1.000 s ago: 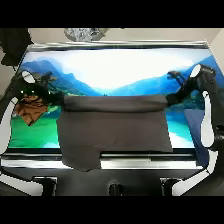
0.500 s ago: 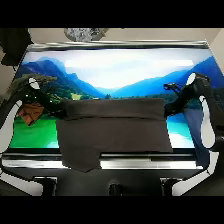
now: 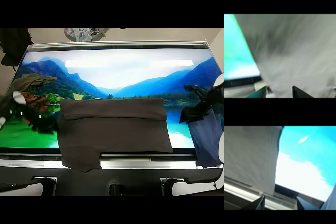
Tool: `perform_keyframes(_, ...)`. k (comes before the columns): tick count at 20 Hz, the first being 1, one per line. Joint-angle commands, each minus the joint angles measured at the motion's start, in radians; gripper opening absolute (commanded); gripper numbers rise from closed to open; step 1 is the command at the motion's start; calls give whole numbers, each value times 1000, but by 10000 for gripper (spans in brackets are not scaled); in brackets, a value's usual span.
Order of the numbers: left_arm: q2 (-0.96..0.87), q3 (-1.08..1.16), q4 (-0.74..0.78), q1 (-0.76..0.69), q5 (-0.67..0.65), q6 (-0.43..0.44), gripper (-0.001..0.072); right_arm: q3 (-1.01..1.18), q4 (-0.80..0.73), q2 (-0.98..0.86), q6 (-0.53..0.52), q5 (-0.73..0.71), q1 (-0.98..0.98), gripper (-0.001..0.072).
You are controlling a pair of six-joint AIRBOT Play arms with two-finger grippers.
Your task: Fold the shirts.
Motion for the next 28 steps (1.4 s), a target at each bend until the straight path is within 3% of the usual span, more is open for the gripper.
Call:
perform_keyframes(1,182,-327,-25,5,100,27,413,-73,3,35,3,-16,-16,509)
perform_keyframes(5,249,-486,-87,5,183,27,412,-78,5,35,3,-26,-16,509)
perform_keyframes(11,246,-534,-111,-53,244,15,382,-116,5,39,2,-27,-16,521)
perform_keyframes(12,242,-537,-111,-66,262,-3,318,-164,5,53,-5,-40,-16,573)
perform_keyframes(13,243,-538,-111,-77,286,-19,193,-226,5,76,-12,-68,-16,581)
perform_keyframes(15,243,-539,-111,-85,316,-27,94,-385,10,150,-43,-150,-16,585)
perform_keyframes(16,244,-539,-110,-87,325,-26,33,-465,8,188,-53,-179,-16,630)
perform_keyframes(21,248,-538,-111,-87,351,-14,27,-647,33,227,-65,-331,-16,633)
perform_keyframes(23,252,-538,-111,-88,351,1,28,-660,51,226,-36,-383,-16,600)
perform_keyframes(28,258,-538,-111,-89,352,1,28,-710,110,215,-26,-415,-16,573)
